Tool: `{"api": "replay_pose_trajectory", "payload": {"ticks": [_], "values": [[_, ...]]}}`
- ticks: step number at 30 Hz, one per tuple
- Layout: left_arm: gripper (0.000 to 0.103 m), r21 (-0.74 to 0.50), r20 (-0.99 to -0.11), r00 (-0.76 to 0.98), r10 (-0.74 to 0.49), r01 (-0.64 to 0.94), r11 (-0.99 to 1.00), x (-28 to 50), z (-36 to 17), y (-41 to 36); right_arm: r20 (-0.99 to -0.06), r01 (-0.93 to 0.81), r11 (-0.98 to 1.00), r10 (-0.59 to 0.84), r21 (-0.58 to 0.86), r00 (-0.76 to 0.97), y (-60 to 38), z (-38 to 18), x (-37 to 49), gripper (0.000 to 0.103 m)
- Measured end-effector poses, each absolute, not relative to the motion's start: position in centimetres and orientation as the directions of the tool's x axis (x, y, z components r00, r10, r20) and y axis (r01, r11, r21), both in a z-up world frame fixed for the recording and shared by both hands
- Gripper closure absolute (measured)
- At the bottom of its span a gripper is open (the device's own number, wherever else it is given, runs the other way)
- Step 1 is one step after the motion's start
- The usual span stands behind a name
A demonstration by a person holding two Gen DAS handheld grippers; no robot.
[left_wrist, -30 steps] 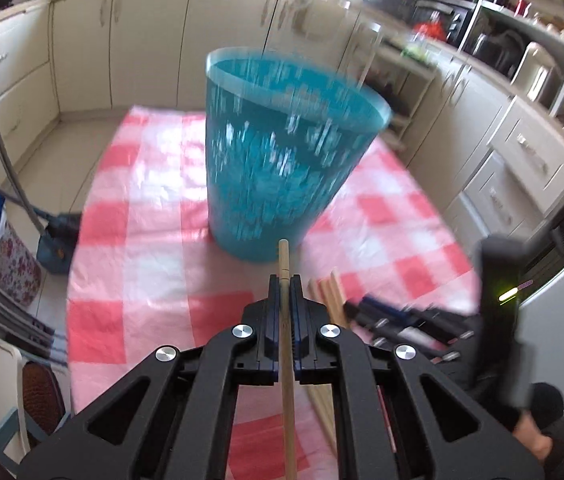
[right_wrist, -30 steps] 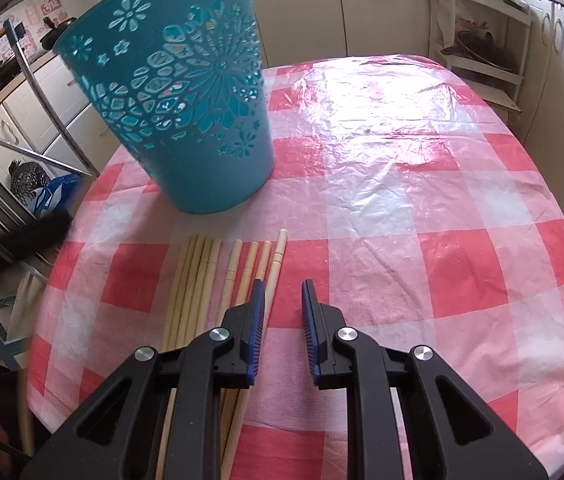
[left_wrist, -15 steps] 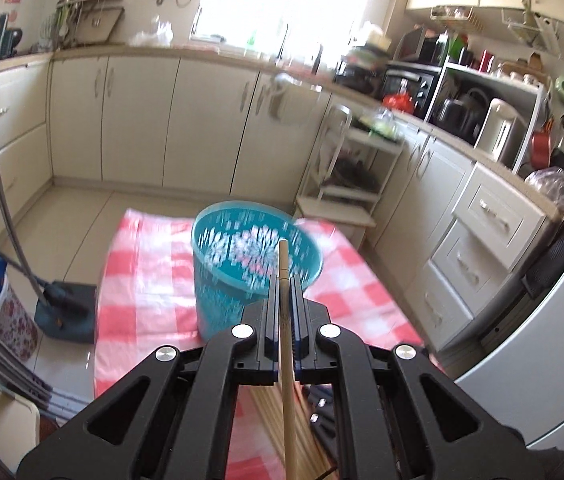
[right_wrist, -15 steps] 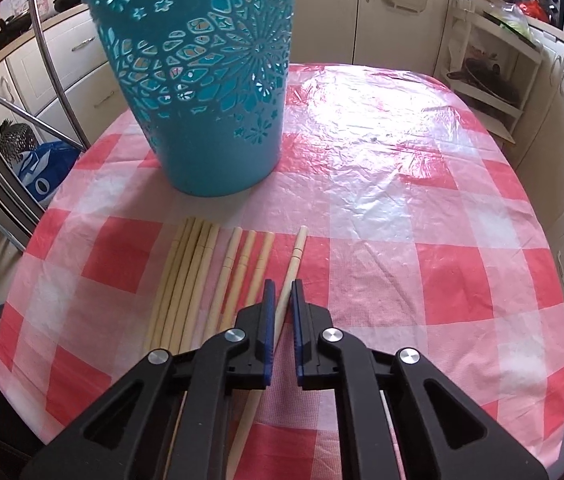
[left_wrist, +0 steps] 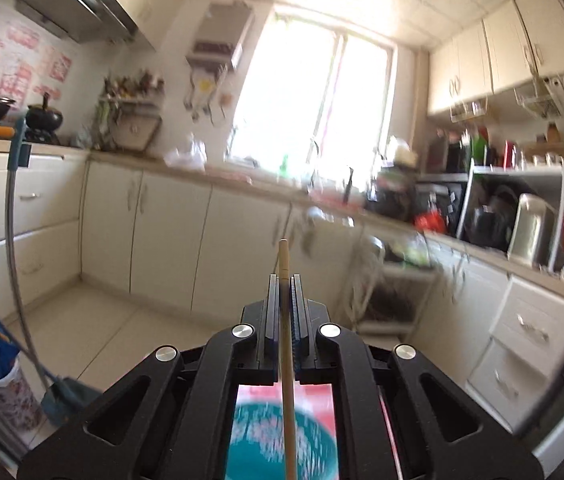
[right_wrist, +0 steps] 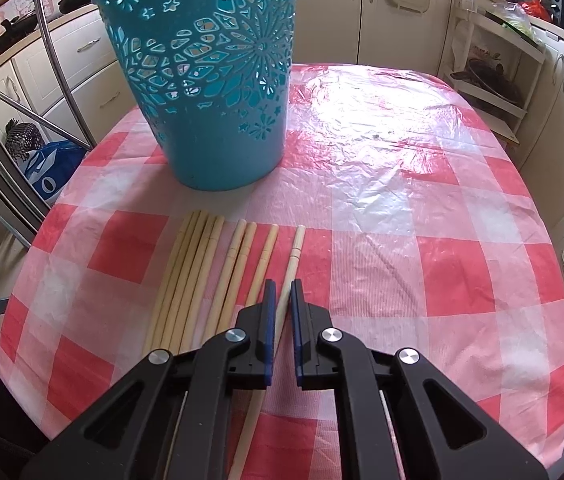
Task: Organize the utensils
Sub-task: 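Lift the chopstick with the left tool over the basket while the right tool grasps another chopstick, then open the left tool to drop its chopstick into the basket while the right tool drops its own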
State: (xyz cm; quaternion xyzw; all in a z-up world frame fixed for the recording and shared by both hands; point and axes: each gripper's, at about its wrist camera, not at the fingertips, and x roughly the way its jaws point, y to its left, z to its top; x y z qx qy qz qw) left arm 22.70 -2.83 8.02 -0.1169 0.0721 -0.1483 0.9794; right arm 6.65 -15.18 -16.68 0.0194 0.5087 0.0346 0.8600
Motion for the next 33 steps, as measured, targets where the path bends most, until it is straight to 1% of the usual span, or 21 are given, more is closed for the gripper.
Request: {"api": "replay_pose_trajectory", "payload": {"ticks": [2,4,10,16,18,19,20,21,22,23,24,26,28,33], "values": [[0.098,-0.254,-0.097,0.959,-0.265,0.234,0.939,24.2,7.8,-3.5,-0.872,-0.044,0.997,0.082,0.07,0.483,-15.2,-16.7,6.6,0.095],[0.098,-0.266,-0.116,0.965,-0.236,0.199,0.943,25.9,6.9,-4.1,-0.871,-0.047,0.996,0.087,0.073,0.484,-15.3,-16.7,6.5,0.095],[0.098,-0.253,-0.238,0.952,-0.194,0.132,0.958,28.9,2.4,-5.1,-0.869,-0.051,0.995,0.096,0.082,0.485,-15.6,-16.7,6.4,0.095],[0.098,-0.23,-0.323,0.926,-0.198,0.126,0.965,28.3,-1.7,-4.7,-0.87,-0.052,0.995,0.098,0.083,0.483,-15.6,-16.7,6.3,0.095],[0.096,-0.206,-0.363,0.91,-0.203,0.134,0.969,27.3,-2.5,-4.5,-0.871,-0.052,0.995,0.103,0.089,0.48,-15.7,-16.7,6.4,0.095],[0.087,-0.2,-0.375,0.904,-0.205,0.136,0.97,26.7,-2.6,-4.0,-0.871,-0.051,0.994,0.107,0.094,0.479,-15.8,-16.7,6.5,0.095],[0.07,-0.195,-0.389,0.899,-0.201,0.133,0.972,26.1,-2.8,-3.7,-0.871,-0.049,0.994,0.11,0.099,0.48,-15.9,-16.7,6.4,0.095],[0.059,-0.189,-0.398,0.897,-0.19,0.123,0.974,25.3,-2.9,-3.4,-0.869,-0.048,0.994,0.112,0.102,0.482,-15.9,-16.7,6.5,0.095],[0.044,-0.184,-0.401,0.9,-0.17,0.102,0.978,24.1,-3.1,-2.9,-0.868,-0.047,0.994,0.113,0.103,0.484,-16.0,-16.8,6.5,0.095],[0.039,-0.185,-0.396,0.904,-0.16,0.093,0.978,22.9,-3.2,-2.4,-0.866,-0.048,0.993,0.114,0.103,0.487,-16.0,-16.8,6.5,0.095],[0.037,-0.188,-0.391,0.906,-0.162,0.094,0.978,21.9,-3.2,-2.1,-0.865,-0.049,0.994,0.113,0.102,0.489,-16.1,-16.8,6.5,0.095],[0.029,-0.204,-0.387,0.907,-0.168,0.093,0.974,19.8,-3.4,-1.2,-0.862,-0.057,0.994,0.11,0.094,0.495,-15.9,-16.8,6.5,0.095],[0.025,-0.223,-0.379,0.91,-0.166,0.084,0.971,17.8,-4.0,-0.3,-0.86,-0.059,0.994,0.109,0.092,0.499,-15.8,-16.9,6.5,0.096],[0.021,-0.183,-0.364,0.919,-0.151,0.088,0.979,14.9,-5.3,0.0,-0.847,-0.026,0.989,0.139,0.147,0.514,-16.6,-16.9,6.5,0.097]]}}
